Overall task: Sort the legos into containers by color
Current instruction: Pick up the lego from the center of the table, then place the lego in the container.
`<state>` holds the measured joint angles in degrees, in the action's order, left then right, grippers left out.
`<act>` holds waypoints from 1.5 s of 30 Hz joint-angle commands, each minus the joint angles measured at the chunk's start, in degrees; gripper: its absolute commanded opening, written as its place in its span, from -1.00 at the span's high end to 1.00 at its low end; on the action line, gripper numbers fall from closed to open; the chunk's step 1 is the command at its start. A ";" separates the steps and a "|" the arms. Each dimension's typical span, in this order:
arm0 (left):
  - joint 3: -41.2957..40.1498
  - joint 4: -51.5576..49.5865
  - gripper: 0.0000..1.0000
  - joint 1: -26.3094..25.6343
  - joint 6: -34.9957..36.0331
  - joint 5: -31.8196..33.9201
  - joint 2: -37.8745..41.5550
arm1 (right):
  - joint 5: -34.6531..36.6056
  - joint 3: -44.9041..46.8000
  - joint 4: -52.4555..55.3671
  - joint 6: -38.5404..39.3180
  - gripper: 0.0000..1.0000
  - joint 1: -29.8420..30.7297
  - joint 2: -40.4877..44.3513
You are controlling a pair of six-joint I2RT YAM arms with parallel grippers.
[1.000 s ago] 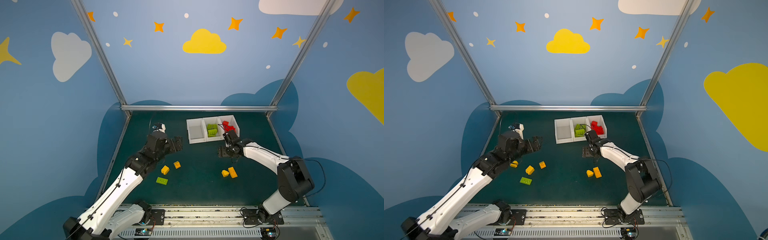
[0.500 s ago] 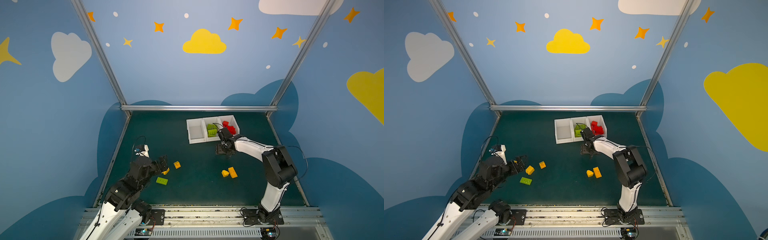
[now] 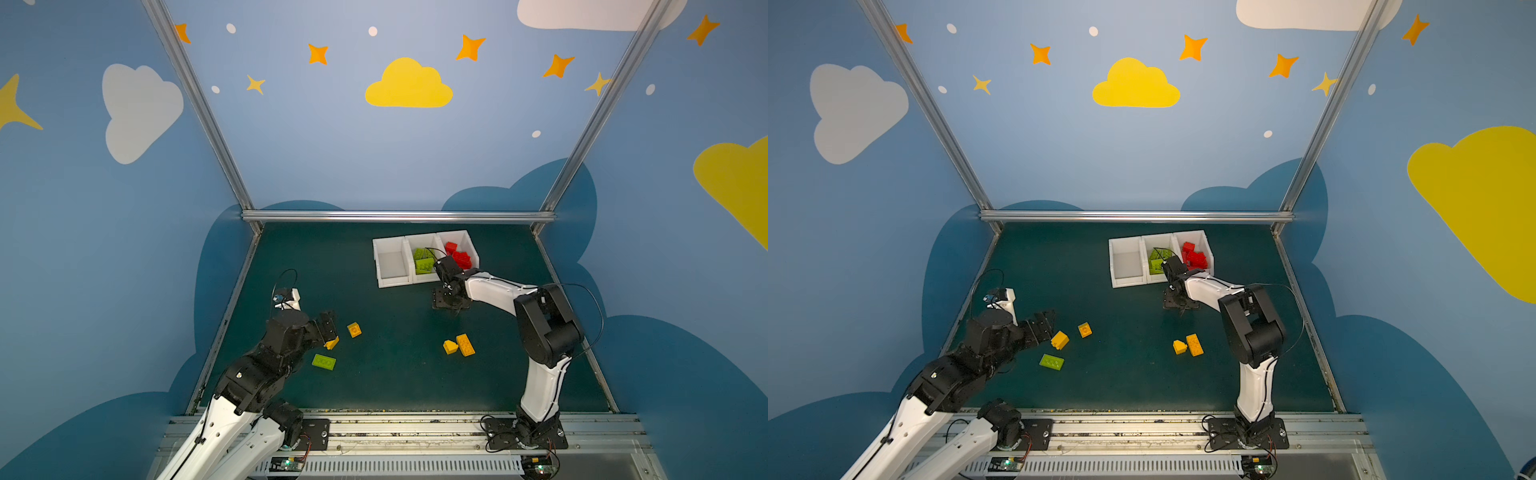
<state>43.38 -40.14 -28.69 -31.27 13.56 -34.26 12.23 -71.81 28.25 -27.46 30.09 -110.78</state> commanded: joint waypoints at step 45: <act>-0.75 0.92 -1.00 0.15 -1.47 0.41 -0.73 | -9.16 -41.22 8.31 10.94 -0.18 -2.78 -14.39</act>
<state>42.65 -39.31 -28.62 -32.45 13.19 -34.57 3.36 -108.97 34.04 -18.04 27.73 -123.00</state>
